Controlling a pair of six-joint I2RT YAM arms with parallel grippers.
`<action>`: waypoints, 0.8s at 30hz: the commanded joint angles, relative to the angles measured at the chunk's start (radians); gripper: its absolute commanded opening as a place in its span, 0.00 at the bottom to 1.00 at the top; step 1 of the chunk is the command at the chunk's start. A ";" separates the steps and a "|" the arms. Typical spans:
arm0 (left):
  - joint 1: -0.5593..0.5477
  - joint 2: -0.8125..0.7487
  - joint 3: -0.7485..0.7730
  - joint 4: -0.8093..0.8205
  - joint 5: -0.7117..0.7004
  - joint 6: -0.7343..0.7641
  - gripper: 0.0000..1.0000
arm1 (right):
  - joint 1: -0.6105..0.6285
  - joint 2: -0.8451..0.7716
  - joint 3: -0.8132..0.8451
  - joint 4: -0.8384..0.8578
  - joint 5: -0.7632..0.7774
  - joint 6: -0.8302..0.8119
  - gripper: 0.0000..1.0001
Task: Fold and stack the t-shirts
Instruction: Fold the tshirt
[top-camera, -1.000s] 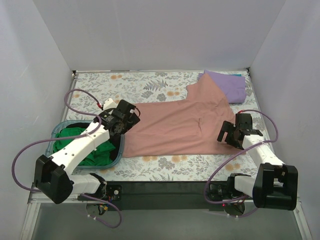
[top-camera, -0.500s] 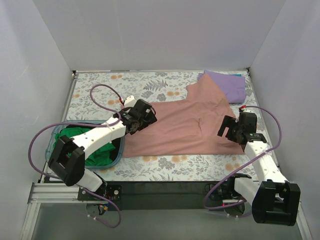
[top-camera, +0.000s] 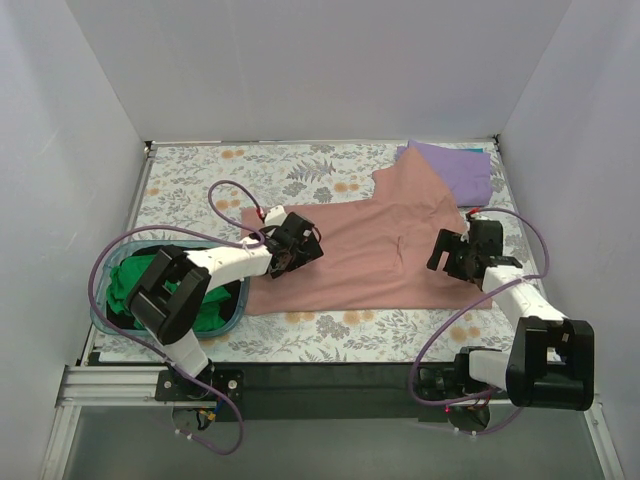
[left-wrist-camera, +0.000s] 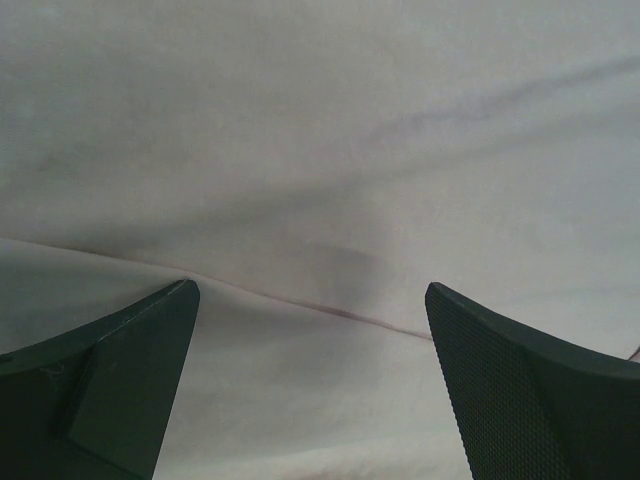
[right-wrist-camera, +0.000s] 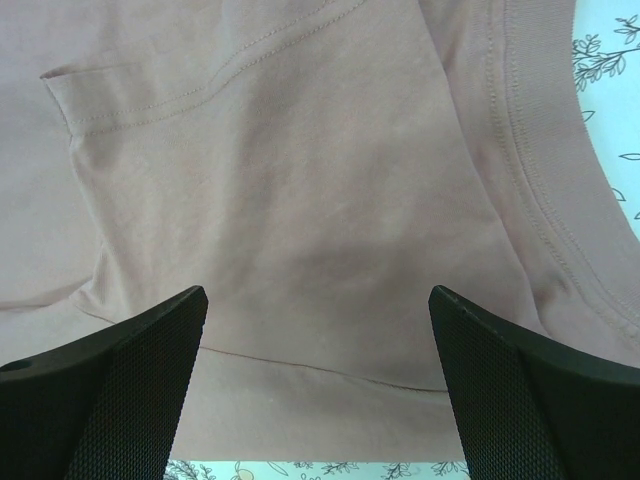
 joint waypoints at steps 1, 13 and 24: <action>-0.003 0.010 -0.028 0.033 0.000 -0.019 0.97 | 0.013 0.026 0.006 0.067 0.010 0.004 0.98; -0.003 -0.028 -0.143 0.025 0.061 -0.068 0.97 | 0.011 -0.086 -0.142 0.009 0.130 0.143 0.98; -0.022 -0.226 -0.265 -0.036 0.100 -0.107 0.97 | -0.009 -0.284 -0.196 -0.217 0.253 0.295 0.98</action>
